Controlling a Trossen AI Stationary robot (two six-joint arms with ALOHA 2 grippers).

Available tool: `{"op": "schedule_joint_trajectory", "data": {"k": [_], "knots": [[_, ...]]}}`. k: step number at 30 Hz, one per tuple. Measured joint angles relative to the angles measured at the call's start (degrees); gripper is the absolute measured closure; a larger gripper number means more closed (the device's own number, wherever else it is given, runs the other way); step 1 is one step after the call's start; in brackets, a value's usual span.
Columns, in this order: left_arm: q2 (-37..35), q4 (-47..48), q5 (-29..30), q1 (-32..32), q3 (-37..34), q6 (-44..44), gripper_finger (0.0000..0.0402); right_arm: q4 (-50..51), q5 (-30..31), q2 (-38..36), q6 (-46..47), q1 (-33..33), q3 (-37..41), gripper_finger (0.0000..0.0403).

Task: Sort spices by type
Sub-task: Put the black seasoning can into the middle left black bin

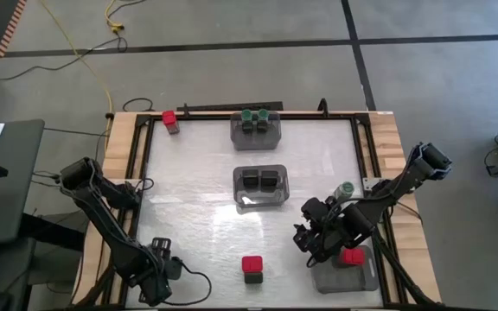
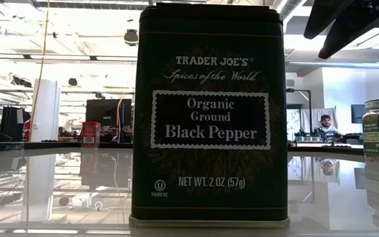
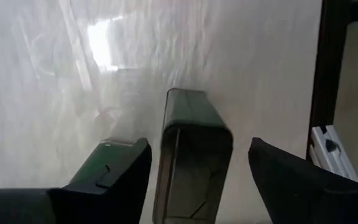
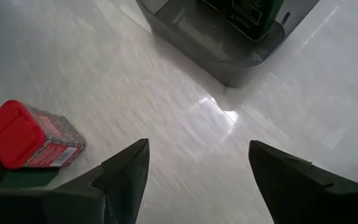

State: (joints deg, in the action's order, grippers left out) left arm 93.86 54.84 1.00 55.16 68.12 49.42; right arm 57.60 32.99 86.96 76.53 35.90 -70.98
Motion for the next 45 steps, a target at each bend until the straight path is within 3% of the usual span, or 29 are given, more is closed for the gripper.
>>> {"op": "schedule_joint_trajectory", "data": {"k": [7, 17, 27, 33, 38, 45], "knots": [[0.00, 0.06, 0.01, 0.04, 0.00, -0.23, 0.0189, -0.07, 0.00, 0.00, 0.00, 0.51, 0.00, 0.0100], [0.00, -1.32, -3.10, -0.72, 0.00, 0.59, 0.0278, -0.05, 0.01, 0.00, -0.56, 0.46, 0.00, 0.0100], [0.00, -2.23, -1.17, -8.68, 5.27, 2.08, 0.0281, -0.06, 0.01, 0.00, -3.50, 0.48, 0.00, 0.0100], [0.00, 7.29, 0.42, -18.61, 14.56, 0.96, 0.0281, -0.40, 0.00, 0.00, -4.15, 0.48, 0.00, 0.0100], [0.00, 16.37, 3.02, -29.71, 24.19, -10.65, 0.0281, -1.22, 0.00, 0.00, -4.15, 0.48, 0.00, 0.0100], [-0.07, 9.55, 5.07, -43.74, 30.93, -35.62, 0.0281, -3.60, 0.00, 0.00, -4.10, 0.46, 0.00, 0.0100]]}}
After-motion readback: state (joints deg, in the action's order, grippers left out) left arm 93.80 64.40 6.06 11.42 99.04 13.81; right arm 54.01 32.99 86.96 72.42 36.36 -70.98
